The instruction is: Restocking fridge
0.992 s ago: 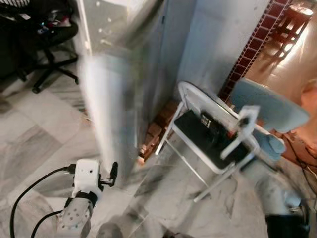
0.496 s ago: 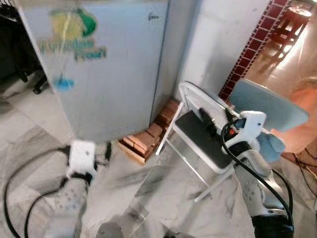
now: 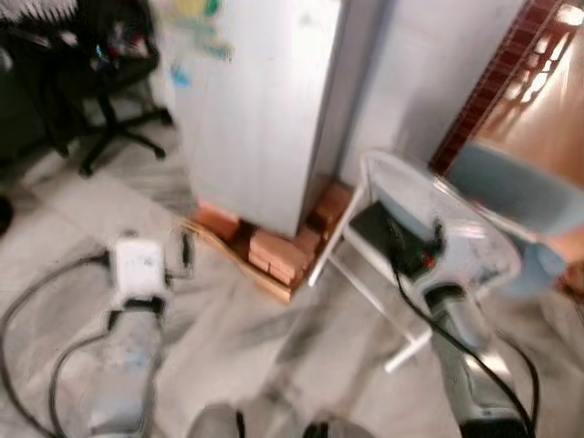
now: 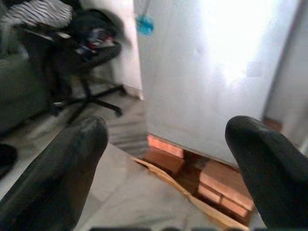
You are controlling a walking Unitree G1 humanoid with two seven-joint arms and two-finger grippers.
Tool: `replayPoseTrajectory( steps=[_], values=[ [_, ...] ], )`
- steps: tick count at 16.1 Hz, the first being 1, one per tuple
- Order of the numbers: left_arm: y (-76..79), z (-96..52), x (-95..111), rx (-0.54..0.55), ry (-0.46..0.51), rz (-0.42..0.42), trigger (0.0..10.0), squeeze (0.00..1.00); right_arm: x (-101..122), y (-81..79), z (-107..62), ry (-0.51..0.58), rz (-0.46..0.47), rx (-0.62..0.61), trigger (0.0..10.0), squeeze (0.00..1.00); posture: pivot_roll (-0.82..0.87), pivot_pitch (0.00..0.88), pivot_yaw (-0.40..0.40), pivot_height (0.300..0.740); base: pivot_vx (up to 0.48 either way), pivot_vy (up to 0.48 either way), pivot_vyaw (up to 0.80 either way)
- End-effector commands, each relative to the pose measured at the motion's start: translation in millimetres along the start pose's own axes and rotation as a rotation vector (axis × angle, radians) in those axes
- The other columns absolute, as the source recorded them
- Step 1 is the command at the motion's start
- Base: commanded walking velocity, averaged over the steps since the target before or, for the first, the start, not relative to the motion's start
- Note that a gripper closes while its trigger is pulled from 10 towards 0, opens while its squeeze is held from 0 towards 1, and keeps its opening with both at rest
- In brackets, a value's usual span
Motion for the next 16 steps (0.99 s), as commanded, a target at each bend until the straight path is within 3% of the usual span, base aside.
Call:
replayPoseTrajectory(
  steps=[1, 9, 12, 16],
  values=[
    [-7.9, 1.0, 5.5, 0.022, 0.025, 0.020, 10.0, 0.00, 3.7, -2.9, 0.9, 0.021, -0.007, 0.008, 10.0, 0.00, 0.16, 0.077, -0.103, 0.740, 0.000, 0.480, 0.00],
    [-7.5, 8.3, 10.5, 0.029, 0.058, 0.008, 10.0, 0.00, -4.3, -3.9, -1.3, 0.018, 0.018, 0.015, 10.0, 0.00, 0.15, 0.043, -0.102, 0.740, 0.000, 0.480, 0.00],
    [1.3, 9.8, 12.3, 0.006, 0.070, 0.004, 10.0, 0.00, -15.2, 2.3, -7.8, -0.013, 0.030, -0.010, 10.0, 0.00, 0.14, 0.037, -0.104, 0.740, 0.000, 0.480, -0.43],
    [-9.3, 11.1, 8.5, 0.046, 0.060, -0.014, 10.0, 0.00, -7.9, 4.3, -7.7, 0.030, 0.021, -0.039, 10.0, 0.00, 0.13, 0.035, -0.086, 0.740, 0.000, 0.480, -0.10]
  ],
)
Point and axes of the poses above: a point about 5 cm out from each wrist's last joint towards the gripper, its own z axis pointing out of the wrist towards the gripper, its own x axis along the axis of the wrist's last joint, y = z × x, the point moved 4 cm from there along z, pointing out of the wrist towards the gripper, and after that the axes turned 6 degrees about -z, right-handed, at the moved point
